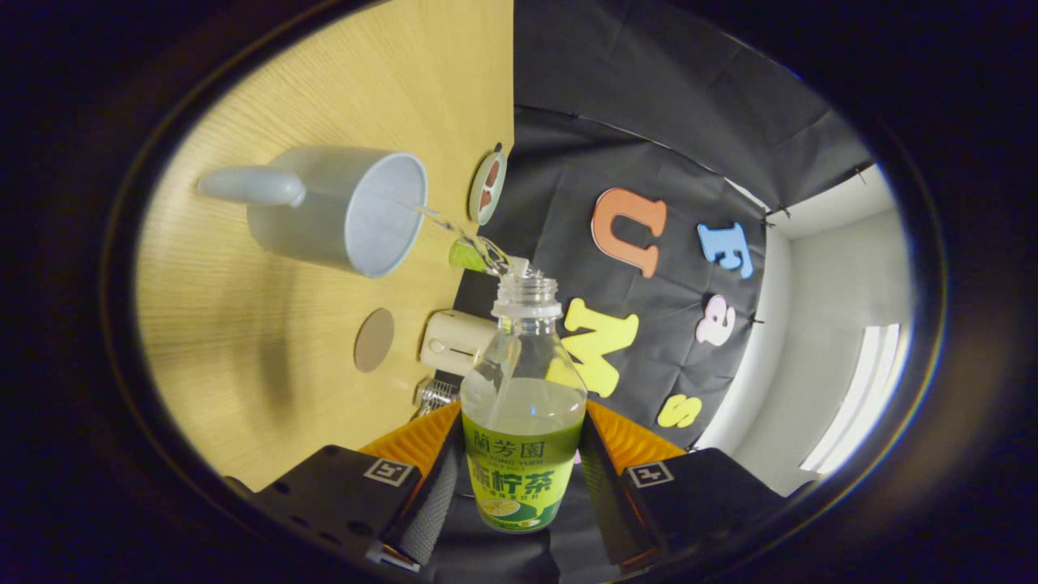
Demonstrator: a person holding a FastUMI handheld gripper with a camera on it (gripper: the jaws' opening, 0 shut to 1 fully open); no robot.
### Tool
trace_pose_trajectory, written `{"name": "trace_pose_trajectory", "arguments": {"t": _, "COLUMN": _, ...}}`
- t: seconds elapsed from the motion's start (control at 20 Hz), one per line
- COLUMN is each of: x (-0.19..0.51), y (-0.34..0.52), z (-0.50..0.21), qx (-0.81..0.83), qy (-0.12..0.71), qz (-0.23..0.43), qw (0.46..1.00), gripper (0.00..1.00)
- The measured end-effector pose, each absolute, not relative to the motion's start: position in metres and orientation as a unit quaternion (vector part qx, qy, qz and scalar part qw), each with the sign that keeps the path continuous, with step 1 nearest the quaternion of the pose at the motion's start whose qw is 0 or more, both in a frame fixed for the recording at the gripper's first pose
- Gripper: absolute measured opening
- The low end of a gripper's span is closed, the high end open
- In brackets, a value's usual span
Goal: Take the bottle from table, then pour the juice into the cup, finally place the bottle on the coaster
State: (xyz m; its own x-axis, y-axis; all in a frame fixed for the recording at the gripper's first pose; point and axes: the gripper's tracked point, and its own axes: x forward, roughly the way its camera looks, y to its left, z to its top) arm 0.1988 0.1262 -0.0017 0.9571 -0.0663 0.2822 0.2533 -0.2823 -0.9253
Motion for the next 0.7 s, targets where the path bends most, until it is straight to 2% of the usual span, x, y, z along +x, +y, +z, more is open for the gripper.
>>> {"name": "trace_pose_trajectory", "arguments": {"t": 0.7, "x": 0.199, "y": 0.122, "z": 0.01, "qx": -0.812, "qy": -0.054, "qz": -0.151, "qw": 0.562, "gripper": 0.81}}
